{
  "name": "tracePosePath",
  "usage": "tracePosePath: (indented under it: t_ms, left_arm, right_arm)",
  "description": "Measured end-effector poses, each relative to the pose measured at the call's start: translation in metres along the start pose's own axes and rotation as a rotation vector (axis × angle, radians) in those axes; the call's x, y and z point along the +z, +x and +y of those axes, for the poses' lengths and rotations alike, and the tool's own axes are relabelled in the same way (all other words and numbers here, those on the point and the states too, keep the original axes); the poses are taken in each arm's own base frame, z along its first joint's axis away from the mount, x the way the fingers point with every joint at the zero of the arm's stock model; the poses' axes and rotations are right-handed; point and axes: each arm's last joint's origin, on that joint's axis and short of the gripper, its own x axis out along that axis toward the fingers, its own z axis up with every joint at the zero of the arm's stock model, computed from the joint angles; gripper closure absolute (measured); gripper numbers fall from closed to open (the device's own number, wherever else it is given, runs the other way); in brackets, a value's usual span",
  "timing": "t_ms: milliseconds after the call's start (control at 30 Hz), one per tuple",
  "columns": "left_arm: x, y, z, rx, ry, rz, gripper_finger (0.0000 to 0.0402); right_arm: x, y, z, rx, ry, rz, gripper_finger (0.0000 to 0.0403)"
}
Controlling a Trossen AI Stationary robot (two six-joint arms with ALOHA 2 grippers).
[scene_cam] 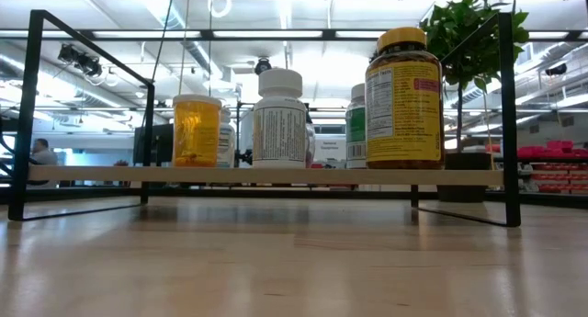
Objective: Pick and place medicine bottles onto shelf by color
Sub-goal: Put the pink medicine bottle on the shelf
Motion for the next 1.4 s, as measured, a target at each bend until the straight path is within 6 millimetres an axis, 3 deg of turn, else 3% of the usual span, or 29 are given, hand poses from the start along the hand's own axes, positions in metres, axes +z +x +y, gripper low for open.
tracePosePath:
  t_ms: [367,567,700,1067,1167,1400]
  left_arm:
    - [0.000,0.000,0.000,0.000,0.004,0.001,0.0171]
    - [-0.001,0.000,0.000,0.004,0.031,0.006,0.0171]
    - [-0.001,0.000,0.000,0.004,0.054,0.007,0.0171]
    - [-0.010,-0.001,0.007,0.071,0.086,0.101,0.0171]
    - [-0.011,-0.001,0.007,0.067,0.113,0.116,0.0171]
    - [-0.013,-0.015,0.006,0.062,0.139,0.158,0.0186]
  right_arm:
    - [0.000,0.003,0.005,0.013,0.130,0.026,0.0181]
    - [0.013,-0.013,0.018,0.077,0.130,0.000,0.0222]
    - [0.025,-0.031,0.029,0.125,0.113,-0.022,0.0223]
    - [0.077,-0.108,0.055,0.237,0.039,-0.210,0.0220]
    - [0.095,-0.108,0.066,0.223,-0.026,-0.216,0.0219]
    - [0.141,-0.085,0.098,0.166,-0.120,-0.194,0.0219]
